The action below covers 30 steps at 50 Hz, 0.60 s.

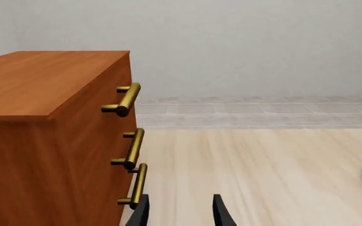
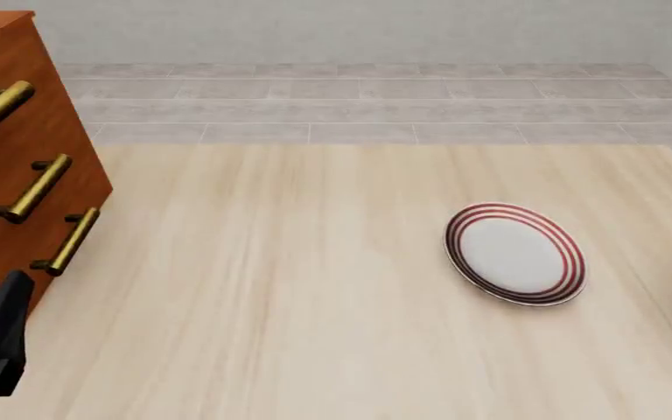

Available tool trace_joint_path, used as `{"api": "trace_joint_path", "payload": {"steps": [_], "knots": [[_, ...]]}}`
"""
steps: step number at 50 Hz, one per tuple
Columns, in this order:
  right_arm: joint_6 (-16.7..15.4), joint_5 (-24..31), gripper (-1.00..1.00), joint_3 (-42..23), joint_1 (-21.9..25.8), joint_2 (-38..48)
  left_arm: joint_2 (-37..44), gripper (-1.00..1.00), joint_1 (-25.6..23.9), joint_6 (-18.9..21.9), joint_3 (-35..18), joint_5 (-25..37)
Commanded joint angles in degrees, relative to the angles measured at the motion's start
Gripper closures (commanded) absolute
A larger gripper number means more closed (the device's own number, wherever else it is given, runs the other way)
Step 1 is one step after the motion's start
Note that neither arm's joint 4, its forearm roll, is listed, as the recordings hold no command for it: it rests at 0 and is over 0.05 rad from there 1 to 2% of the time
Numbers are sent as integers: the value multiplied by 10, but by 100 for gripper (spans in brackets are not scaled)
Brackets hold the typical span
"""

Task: Put the bowl on top of the cabinet.

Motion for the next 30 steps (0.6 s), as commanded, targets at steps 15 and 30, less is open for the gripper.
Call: {"api": "trace_joint_path", "payload": {"steps": [15, 30], "knots": [[-50, -78, -100, 53, -57, 92, -1, -100, 0, 0, 0, 1], [-59, -140, -100, 92, -79, 143, -1, -100, 0, 0, -1, 2]]}}
